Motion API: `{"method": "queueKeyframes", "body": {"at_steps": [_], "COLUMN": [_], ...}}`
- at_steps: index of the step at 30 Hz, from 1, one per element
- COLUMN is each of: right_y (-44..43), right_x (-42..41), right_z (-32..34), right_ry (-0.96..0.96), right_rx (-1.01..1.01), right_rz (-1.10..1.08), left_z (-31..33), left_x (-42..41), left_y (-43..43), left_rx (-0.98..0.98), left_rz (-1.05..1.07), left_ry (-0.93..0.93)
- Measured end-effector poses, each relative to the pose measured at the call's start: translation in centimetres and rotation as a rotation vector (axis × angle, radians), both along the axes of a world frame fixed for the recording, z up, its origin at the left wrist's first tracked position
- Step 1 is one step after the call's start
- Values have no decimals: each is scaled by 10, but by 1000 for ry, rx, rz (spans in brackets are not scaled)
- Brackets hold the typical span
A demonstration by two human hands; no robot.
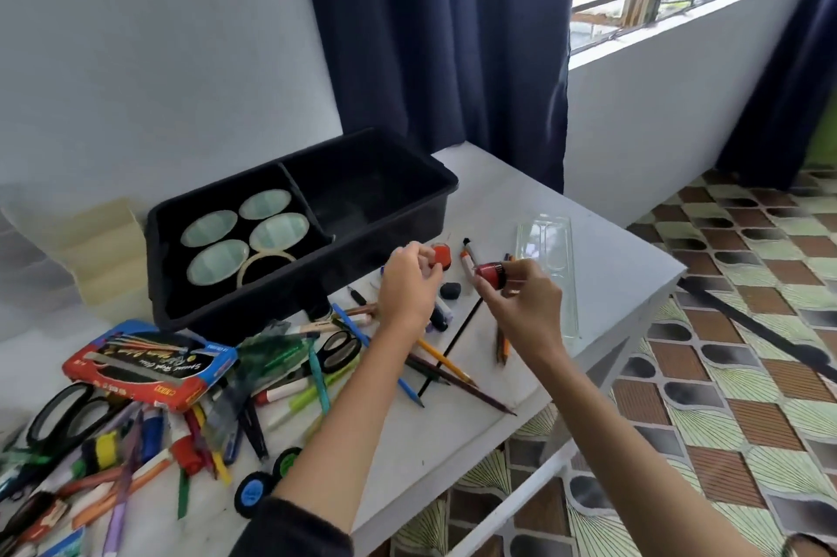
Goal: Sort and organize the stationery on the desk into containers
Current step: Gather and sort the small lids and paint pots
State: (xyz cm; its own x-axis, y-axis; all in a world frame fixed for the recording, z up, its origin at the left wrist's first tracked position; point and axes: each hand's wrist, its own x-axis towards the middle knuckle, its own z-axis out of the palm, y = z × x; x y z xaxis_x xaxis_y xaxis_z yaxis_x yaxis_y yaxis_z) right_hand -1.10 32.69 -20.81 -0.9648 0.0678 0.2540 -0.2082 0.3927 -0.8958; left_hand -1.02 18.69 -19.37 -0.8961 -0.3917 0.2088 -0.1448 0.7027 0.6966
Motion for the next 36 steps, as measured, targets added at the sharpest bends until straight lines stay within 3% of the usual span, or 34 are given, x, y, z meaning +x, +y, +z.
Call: {"method": "queueKeyframes", "body": {"at_steps": [4,8,15,19,26,36], "right_y": [9,20,23,4,-37,-90], "right_x": [-15,-21,-14,-1,43,130], "right_z": [1,-8,-14,-6,0,3], "right_ry": [-75,-100,-87,-94,-132,-383], "right_rx": [-93,-148,-152,-210,-296,-518], "right_rz": [48,74,102,165,364,614], "left_z": [-12,-23,-15,-1,9,11], "left_x": [-45,-64,-45,-11,73,202], "left_y": [2,1,-3,-10,-39,-77], "left_rx": [-171,-215,20,182,236,378], "left_rz": [-34,-87,-3,18,108,301], "left_ry": [-108,-208,3,101,172,323]}}
